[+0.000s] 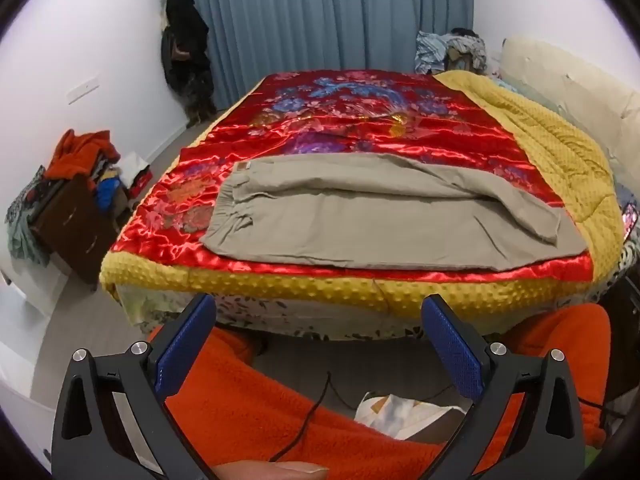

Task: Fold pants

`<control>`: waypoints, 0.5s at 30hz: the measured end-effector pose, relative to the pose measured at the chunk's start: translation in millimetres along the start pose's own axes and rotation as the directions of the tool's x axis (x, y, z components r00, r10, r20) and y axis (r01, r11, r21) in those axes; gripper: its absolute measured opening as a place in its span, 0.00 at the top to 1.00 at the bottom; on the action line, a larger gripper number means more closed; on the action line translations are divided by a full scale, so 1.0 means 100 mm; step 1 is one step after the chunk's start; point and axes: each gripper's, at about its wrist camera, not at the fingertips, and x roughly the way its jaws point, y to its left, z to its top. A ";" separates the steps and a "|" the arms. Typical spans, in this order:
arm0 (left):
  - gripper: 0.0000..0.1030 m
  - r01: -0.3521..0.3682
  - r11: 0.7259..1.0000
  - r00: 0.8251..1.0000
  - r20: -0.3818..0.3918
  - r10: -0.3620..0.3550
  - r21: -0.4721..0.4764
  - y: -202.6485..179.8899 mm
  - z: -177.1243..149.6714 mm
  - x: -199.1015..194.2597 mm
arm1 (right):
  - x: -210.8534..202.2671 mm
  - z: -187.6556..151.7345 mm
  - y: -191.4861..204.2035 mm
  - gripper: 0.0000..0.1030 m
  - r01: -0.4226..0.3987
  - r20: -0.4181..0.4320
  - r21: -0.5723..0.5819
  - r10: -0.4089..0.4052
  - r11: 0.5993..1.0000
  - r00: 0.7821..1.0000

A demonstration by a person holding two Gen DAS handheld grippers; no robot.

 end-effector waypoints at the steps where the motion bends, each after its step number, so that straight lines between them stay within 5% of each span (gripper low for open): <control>1: 0.01 0.001 1.000 1.000 0.000 -0.001 0.001 -0.02 -0.03 0.01 | 0.00 0.00 0.00 0.00 0.000 -0.001 0.000 0.000 1.000 1.000; 15: 0.01 -0.002 0.999 1.000 -0.003 0.002 0.034 -0.06 -0.05 -0.01 | -0.02 0.00 0.00 0.00 0.000 -0.007 -0.006 0.000 1.000 1.000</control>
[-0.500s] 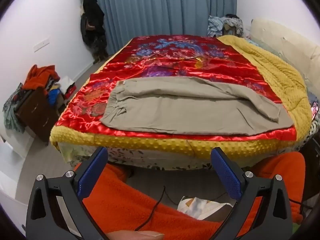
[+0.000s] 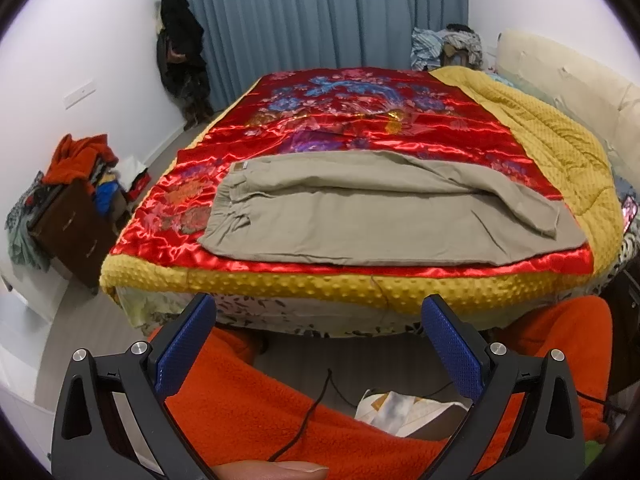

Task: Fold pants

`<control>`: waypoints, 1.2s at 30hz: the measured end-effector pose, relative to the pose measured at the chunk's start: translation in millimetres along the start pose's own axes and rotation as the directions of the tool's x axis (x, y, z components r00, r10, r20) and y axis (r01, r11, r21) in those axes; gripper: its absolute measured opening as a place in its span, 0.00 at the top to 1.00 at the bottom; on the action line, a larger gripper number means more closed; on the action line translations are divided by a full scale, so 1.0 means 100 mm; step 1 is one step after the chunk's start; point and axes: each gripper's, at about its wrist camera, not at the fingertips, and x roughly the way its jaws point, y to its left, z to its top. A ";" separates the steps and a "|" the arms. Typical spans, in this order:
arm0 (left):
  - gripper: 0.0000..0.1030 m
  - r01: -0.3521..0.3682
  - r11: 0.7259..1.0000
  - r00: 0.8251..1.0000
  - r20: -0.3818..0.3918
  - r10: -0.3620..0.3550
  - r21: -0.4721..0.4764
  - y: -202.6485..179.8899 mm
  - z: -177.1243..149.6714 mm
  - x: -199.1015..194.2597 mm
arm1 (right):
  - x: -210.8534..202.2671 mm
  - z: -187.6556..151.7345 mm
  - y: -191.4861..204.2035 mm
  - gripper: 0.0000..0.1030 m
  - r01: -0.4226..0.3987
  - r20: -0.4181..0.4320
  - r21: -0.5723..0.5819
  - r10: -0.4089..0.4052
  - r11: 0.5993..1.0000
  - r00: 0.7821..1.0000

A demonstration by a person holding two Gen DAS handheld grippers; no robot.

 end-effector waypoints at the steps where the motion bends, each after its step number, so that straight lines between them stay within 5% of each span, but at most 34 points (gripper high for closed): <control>1: 0.01 -0.001 1.000 1.000 -0.001 0.001 0.002 -0.01 0.00 0.00 | 0.00 0.00 -0.01 0.00 -0.001 -0.001 0.002 0.001 1.000 1.000; 36: 0.01 -0.005 0.999 1.000 -0.001 0.005 0.034 -0.08 -0.02 -0.02 | 0.07 -0.02 -0.05 0.00 0.036 -0.020 0.003 -0.036 0.999 0.999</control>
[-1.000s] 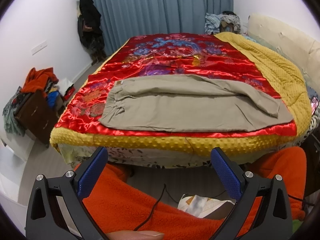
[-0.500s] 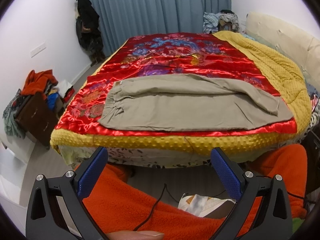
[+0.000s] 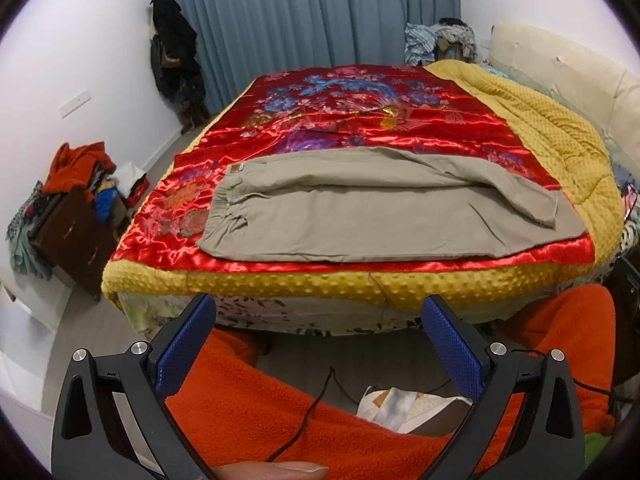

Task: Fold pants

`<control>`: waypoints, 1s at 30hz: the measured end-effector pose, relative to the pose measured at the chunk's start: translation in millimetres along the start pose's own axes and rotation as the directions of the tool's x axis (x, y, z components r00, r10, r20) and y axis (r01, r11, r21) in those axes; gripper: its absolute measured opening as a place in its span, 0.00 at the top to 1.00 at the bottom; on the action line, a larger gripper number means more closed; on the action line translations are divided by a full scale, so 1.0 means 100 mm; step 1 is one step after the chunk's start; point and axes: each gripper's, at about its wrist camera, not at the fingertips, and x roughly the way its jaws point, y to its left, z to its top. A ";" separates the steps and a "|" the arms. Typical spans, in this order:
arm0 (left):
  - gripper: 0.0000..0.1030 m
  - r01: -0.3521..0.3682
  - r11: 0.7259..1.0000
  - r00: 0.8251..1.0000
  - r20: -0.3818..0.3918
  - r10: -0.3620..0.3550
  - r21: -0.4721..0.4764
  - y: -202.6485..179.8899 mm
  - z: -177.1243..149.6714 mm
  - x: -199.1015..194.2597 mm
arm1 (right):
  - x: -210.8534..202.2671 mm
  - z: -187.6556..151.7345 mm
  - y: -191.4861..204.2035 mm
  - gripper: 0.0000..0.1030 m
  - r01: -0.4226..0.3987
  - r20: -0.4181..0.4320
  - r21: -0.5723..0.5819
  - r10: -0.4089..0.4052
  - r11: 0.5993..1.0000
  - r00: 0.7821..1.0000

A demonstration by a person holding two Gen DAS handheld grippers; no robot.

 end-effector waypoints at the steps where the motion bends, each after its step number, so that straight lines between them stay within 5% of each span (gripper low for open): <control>1: 0.01 0.000 1.000 1.000 0.000 0.000 0.001 0.00 0.00 0.00 | 0.00 0.01 0.02 0.00 0.001 -0.001 -0.001 -0.001 1.000 1.000; 30: 0.01 0.014 1.000 1.000 0.002 -0.014 0.011 -0.05 -0.01 0.00 | 0.01 0.01 0.06 0.00 0.055 -0.008 -0.018 -0.055 0.998 0.998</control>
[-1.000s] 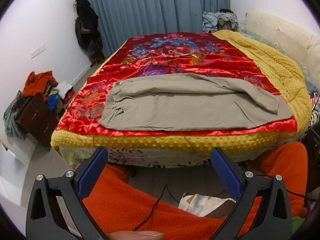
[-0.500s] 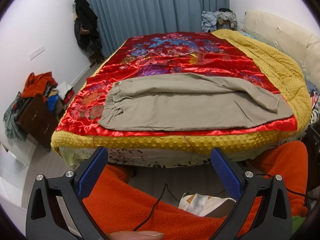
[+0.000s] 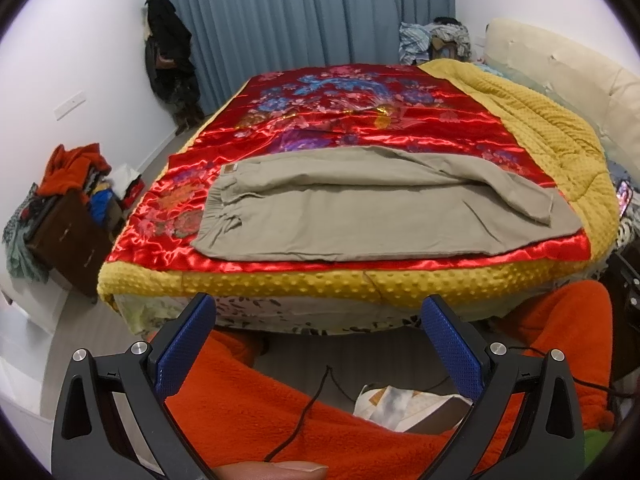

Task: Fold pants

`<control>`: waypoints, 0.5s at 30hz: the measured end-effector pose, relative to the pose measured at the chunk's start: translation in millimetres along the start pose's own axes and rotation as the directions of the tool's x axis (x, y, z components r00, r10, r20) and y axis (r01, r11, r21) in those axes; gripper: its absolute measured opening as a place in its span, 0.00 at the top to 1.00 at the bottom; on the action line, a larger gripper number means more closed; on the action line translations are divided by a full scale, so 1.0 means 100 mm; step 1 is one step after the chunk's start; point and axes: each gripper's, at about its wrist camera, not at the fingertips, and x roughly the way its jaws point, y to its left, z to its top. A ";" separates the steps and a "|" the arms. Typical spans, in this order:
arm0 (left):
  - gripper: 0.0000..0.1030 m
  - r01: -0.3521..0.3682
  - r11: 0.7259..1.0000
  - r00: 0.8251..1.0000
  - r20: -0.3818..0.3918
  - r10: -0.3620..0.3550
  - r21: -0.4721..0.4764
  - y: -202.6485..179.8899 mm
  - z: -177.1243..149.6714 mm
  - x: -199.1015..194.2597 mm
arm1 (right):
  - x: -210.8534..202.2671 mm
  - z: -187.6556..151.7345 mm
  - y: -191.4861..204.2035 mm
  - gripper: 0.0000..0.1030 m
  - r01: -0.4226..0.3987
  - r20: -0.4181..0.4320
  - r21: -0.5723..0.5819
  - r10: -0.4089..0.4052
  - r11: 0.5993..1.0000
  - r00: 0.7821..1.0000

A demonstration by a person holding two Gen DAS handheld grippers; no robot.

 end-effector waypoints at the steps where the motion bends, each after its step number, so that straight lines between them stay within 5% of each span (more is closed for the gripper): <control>1: 0.01 0.001 1.000 1.000 0.000 -0.001 -0.001 0.00 0.00 0.00 | 0.00 0.00 -0.01 0.00 0.012 -0.002 0.001 -0.012 1.000 1.000; 15: 0.01 0.008 1.000 1.000 -0.008 -0.008 0.005 -0.06 -0.01 -0.01 | 0.15 -0.04 0.01 0.00 0.092 -0.091 -0.025 -0.094 0.995 0.991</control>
